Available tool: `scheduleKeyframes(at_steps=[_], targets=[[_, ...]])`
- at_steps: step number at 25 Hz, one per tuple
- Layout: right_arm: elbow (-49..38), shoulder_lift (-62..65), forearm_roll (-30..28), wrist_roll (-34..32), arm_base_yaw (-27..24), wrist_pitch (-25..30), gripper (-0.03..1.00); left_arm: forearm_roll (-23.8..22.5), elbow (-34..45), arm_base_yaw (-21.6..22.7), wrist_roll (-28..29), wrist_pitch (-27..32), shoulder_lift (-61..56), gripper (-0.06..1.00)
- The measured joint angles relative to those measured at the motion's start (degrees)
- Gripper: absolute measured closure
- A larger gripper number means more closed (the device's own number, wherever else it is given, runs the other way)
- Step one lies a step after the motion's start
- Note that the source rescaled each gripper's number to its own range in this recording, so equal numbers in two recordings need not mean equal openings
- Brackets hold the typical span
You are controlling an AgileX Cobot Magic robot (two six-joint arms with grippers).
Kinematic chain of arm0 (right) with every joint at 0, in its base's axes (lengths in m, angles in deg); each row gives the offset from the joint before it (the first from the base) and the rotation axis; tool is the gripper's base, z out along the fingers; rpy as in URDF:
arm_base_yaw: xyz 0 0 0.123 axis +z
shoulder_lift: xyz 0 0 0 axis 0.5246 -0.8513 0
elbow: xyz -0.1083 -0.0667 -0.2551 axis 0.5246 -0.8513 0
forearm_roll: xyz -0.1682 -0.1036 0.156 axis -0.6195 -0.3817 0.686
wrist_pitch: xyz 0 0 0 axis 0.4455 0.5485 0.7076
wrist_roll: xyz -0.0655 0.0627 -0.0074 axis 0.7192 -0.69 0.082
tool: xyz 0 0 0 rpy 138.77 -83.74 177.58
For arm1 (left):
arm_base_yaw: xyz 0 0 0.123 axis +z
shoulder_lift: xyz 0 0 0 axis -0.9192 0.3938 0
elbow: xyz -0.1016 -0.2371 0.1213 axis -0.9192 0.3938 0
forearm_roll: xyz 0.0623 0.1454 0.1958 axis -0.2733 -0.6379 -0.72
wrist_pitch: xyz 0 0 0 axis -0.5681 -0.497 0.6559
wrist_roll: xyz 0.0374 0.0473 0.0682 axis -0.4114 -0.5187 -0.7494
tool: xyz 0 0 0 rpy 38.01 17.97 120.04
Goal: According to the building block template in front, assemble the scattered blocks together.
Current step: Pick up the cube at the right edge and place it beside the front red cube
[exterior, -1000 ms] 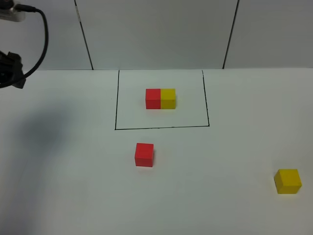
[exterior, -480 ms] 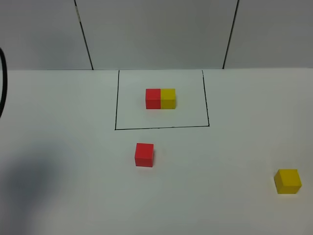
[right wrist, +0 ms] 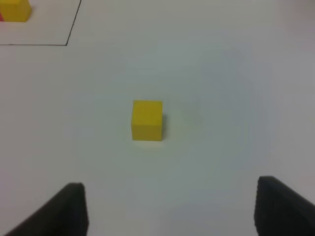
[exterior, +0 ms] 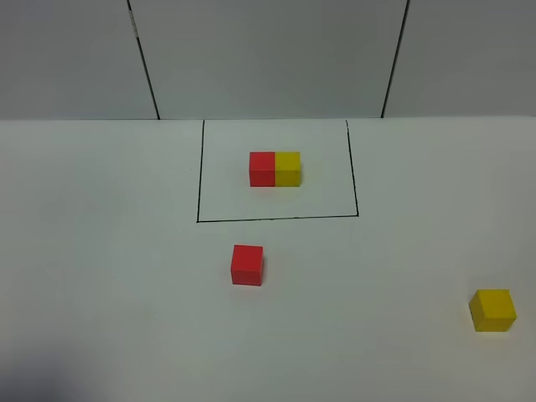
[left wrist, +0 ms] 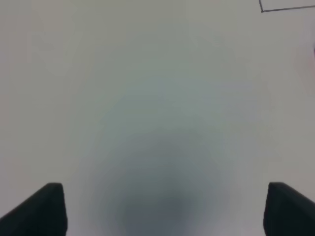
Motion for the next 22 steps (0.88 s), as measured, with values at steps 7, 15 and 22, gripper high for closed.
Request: scheduleKeyframes(at_steps=[7, 15, 22], targets=[[0.0, 0.0, 0.0, 0.0, 0.0, 0.0, 0.37, 0.7, 5.8, 0.0, -1.1, 4.6, -19.2, 0.12], [0.0, 0.0, 0.0, 0.0, 0.0, 0.0, 0.37, 4.1, 11.3, 0.0, -1.1, 6.5, -33.1, 0.12], [0.0, 0.0, 0.0, 0.0, 0.0, 0.0, 0.37, 4.0, 12.1, 0.0, -0.6, 6.5, -33.8, 0.18]])
